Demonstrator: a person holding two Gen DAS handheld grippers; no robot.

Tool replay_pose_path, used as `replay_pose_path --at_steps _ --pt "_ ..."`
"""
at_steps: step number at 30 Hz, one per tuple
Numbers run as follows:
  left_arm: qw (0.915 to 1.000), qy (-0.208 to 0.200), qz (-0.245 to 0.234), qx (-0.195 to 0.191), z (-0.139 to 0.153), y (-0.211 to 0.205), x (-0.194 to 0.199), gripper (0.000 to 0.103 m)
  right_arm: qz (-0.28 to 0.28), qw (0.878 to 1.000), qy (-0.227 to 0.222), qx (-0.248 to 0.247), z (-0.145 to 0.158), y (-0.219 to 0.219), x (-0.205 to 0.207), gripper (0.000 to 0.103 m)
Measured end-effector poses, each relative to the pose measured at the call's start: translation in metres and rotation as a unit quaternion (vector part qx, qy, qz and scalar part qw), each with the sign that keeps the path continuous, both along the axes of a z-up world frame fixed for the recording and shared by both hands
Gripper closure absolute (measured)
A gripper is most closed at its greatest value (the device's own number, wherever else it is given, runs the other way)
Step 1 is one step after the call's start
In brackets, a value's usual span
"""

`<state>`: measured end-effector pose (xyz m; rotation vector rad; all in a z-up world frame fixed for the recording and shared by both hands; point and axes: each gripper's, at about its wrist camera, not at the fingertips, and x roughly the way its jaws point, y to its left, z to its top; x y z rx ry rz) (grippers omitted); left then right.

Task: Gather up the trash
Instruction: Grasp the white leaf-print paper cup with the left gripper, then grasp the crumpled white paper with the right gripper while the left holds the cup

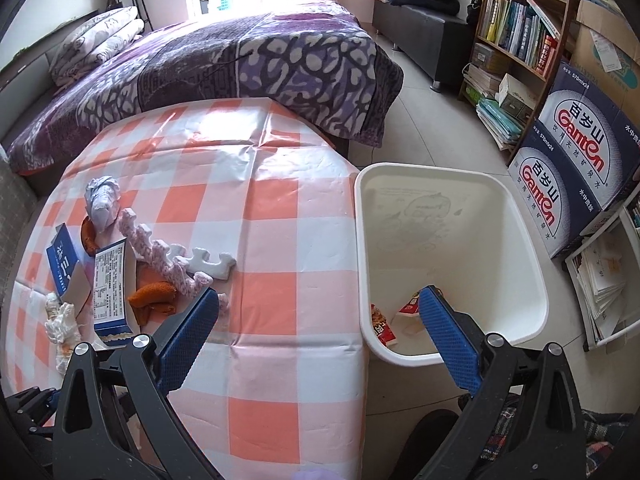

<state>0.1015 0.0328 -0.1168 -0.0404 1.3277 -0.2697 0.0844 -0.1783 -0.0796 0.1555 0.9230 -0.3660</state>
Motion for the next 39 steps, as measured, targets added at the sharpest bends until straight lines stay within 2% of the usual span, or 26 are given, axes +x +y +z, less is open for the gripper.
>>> replay_pose_path --at_steps 5,11,13,17,20,23,26,29,31,35,37,38,39 --pt "0.9946 -0.059 0.075 -0.042 0.045 0.058 0.016 0.037 0.023 0.999 0.007 0.026 -0.003 0.014 0.017 0.007" --pt "0.979 -0.144 0.141 -0.029 0.1 0.127 0.056 0.037 0.089 0.995 0.018 0.044 -0.001 0.055 0.054 0.007" --pt "0.973 -0.162 0.161 -0.034 0.108 0.139 0.072 0.037 0.095 0.993 0.024 0.059 -0.002 0.07 0.071 0.007" --pt "0.9638 -0.167 0.197 -0.066 0.102 0.168 0.082 0.037 0.105 0.989 0.037 0.094 -0.002 0.101 0.117 0.007" --pt "0.9646 -0.148 0.206 -0.072 0.092 0.178 0.09 0.037 0.13 0.988 0.043 0.069 -0.002 0.133 0.147 0.007" --pt "0.9611 -0.164 0.211 -0.068 0.098 0.183 0.093 0.037 0.153 0.986 0.054 0.047 -0.007 0.159 0.172 0.007" --pt "0.9563 -0.185 0.219 -0.057 0.106 0.189 0.094 0.037 0.155 0.986 0.04 0.054 -0.012 0.171 0.189 0.008" --pt "0.9551 -0.177 0.226 -0.074 0.103 0.197 0.098 0.036 0.16 0.985 0.053 0.037 -0.024 0.179 0.206 0.008" --pt "0.9557 -0.165 0.228 -0.084 0.1 0.2 0.101 0.036 0.161 0.984 0.069 0.025 -0.033 0.183 0.218 0.014" --pt "0.9557 -0.16 0.232 -0.087 0.099 0.202 0.106 0.036 0.151 0.984 0.081 0.052 -0.046 0.183 0.232 0.019" --pt "0.9549 -0.159 0.235 -0.089 0.099 0.204 0.107 0.036 0.157 0.98 0.1 0.065 -0.055 0.186 0.237 0.032" --pt "0.9544 -0.157 0.237 -0.09 0.098 0.206 0.108 0.036 0.162 0.978 0.108 0.07 -0.058 0.188 0.238 0.052" --pt "0.9539 -0.155 0.24 -0.092 0.097 0.207 0.109 0.036 0.16 0.979 0.104 0.064 -0.058 0.189 0.237 0.063"
